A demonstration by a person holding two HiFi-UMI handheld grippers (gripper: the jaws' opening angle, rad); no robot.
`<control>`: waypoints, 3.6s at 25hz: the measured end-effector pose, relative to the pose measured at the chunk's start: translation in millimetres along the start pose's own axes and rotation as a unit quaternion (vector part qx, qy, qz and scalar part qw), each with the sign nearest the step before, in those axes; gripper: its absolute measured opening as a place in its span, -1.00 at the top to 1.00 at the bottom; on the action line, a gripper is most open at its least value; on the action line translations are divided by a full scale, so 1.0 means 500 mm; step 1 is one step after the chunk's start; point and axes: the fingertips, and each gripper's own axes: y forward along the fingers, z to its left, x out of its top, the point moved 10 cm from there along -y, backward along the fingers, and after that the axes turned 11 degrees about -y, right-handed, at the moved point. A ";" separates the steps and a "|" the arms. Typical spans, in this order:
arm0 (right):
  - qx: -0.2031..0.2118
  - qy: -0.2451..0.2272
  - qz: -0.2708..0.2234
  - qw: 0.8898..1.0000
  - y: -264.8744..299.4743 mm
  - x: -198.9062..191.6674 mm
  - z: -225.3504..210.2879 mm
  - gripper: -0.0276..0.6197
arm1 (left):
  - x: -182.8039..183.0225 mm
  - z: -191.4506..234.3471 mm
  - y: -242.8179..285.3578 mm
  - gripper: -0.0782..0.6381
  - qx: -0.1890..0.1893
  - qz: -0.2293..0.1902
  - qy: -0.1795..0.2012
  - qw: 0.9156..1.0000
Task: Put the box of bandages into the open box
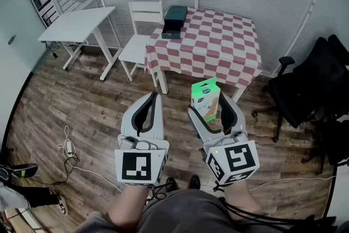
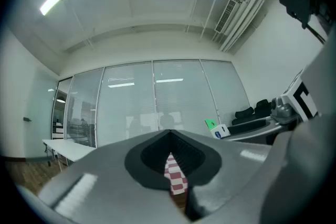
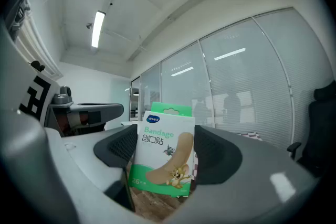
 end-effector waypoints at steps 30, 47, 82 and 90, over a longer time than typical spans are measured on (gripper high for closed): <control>0.041 0.026 0.011 0.999 0.230 -0.077 -0.140 -0.22 | -0.085 0.057 0.226 0.78 0.034 0.013 -0.012 0.999; 0.000 0.001 -0.010 1.000 0.590 -0.024 -0.172 -0.21 | -0.063 0.312 0.511 0.78 -0.016 -0.019 -0.019 1.000; 0.038 0.033 0.020 0.999 1.151 -0.129 -0.504 -0.21 | -0.170 0.495 1.105 0.78 0.022 0.023 -0.009 0.999; 0.049 0.034 -0.003 0.998 1.224 -0.108 -0.528 -0.21 | -0.148 0.531 1.138 0.78 0.045 0.009 0.008 0.999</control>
